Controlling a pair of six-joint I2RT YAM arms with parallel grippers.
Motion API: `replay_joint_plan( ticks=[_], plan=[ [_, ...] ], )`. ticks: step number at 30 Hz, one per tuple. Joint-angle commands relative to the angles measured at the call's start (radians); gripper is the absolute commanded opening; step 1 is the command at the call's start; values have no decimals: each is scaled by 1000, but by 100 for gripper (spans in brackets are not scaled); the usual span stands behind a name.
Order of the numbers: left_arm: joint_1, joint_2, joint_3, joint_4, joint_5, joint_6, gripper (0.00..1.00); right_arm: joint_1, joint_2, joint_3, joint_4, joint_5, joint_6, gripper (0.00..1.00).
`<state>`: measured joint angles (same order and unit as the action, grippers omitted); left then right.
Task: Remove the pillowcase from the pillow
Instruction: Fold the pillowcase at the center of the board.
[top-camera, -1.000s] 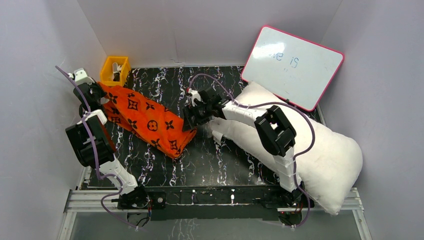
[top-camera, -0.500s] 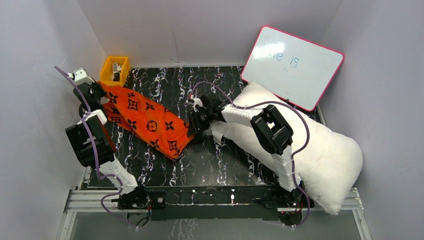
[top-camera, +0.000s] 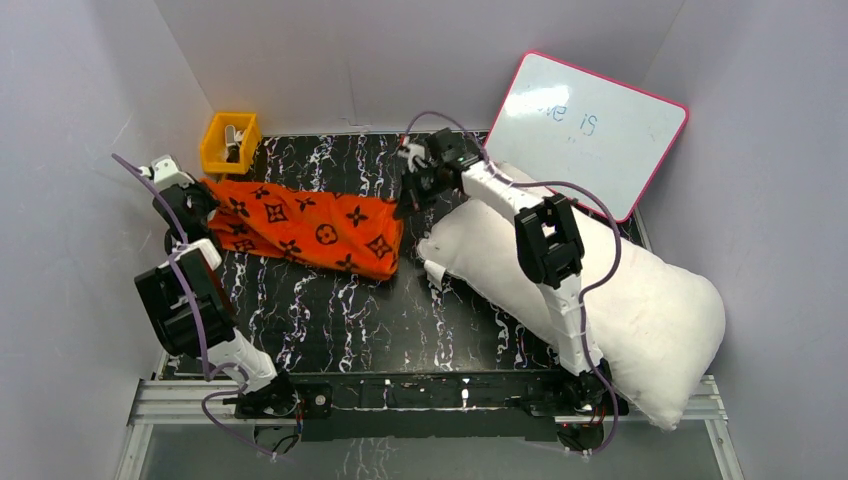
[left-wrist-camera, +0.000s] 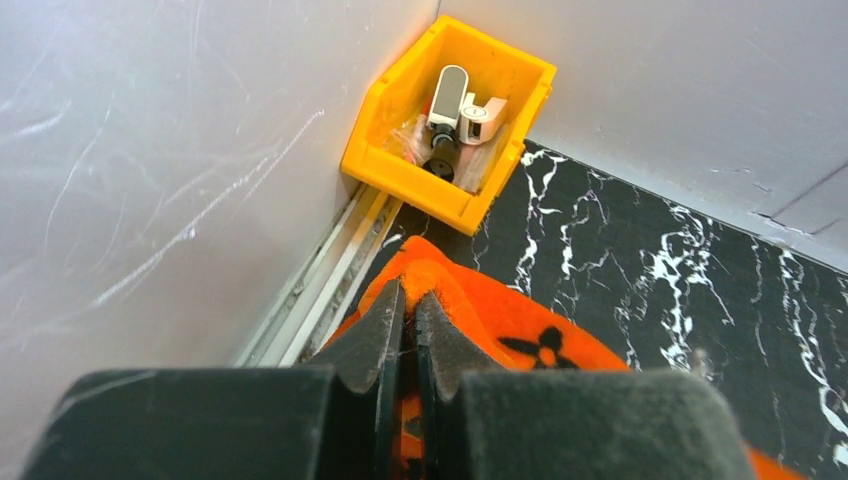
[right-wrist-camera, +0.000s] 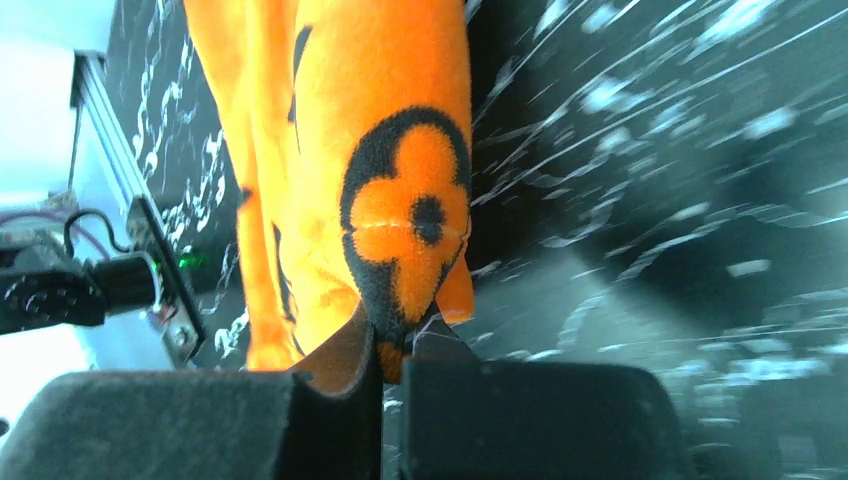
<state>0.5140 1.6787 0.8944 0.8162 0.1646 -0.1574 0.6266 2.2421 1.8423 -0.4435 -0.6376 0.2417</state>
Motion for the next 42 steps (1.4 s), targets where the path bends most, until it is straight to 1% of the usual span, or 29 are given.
replay_joint_plan(
  ticks=[1,3,5,6,8,9,10,11,12,13,14,15,16,17,18,19,20,22,23,24,25,28,32,34,38,42],
  plan=[
    [4,-134,-88,80,29,-22,0,-148,132,275,-240,-139,-191,0],
    [-16,-187,-137,83,54,-49,0,-199,219,442,-320,-221,-231,0],
    [-57,-239,-179,82,82,-56,1,-241,286,553,-359,-270,-240,0],
    [-80,-263,-199,81,90,-66,2,-260,306,582,-361,-286,-240,1],
    [-135,-312,-242,76,108,-76,3,-298,317,581,-323,-303,-237,7],
    [-161,-334,-261,66,100,-76,4,-318,316,565,-293,-315,-222,10],
    [-181,-355,-281,59,88,-70,9,-337,313,546,-257,-327,-200,18],
    [-192,-369,-297,54,79,-66,20,-354,310,528,-226,-336,-176,28],
    [-193,-382,-308,48,69,-63,35,-368,308,518,-201,-335,-161,40],
    [-193,-392,-305,30,42,-64,58,-379,306,514,-187,-326,-148,52],
    [-193,-400,-282,-12,13,-63,75,-388,303,511,-177,-312,-139,62],
    [-193,-403,-239,-114,-18,-54,86,-394,295,506,-167,-299,-133,68],
    [-193,-392,-173,-227,-46,-36,95,-397,283,494,-155,-292,-130,73],
    [-192,-371,-108,-331,-61,-23,98,-398,265,476,-135,-286,-128,75],
    [-182,-336,-29,-429,-49,-13,98,-400,244,450,-113,-279,-124,78],
    [-164,-293,55,-541,-28,-33,98,-400,225,427,-88,-274,-122,79],
    [-118,-228,149,-654,16,-87,98,-400,208,408,-75,-267,-120,80],
    [-39,-56,363,-918,214,-223,97,-400,178,373,-54,-256,-111,81],
    [-20,36,466,-1027,324,-247,90,-400,166,354,-38,-256,-96,82],
    [-16,106,536,-1098,409,-248,86,-400,152,332,-18,-259,-79,82],
    [-19,164,570,-1127,479,-249,85,-400,137,305,9,-260,-65,82],
    [-21,261,592,-1191,577,-260,81,-400,84,206,102,-263,-17,82],
    [-28,329,549,-1234,643,-243,73,-398,37,120,163,-275,14,82],
    [-36,348,528,-1251,638,-224,71,-395,24,97,168,-275,14,82],
    [-51,370,497,-1255,573,-211,71,-383,-9,54,178,-275,16,82],
    [-64,379,486,-1220,603,-230,69,-344,-38,17,177,-254,5,82]
  ],
)
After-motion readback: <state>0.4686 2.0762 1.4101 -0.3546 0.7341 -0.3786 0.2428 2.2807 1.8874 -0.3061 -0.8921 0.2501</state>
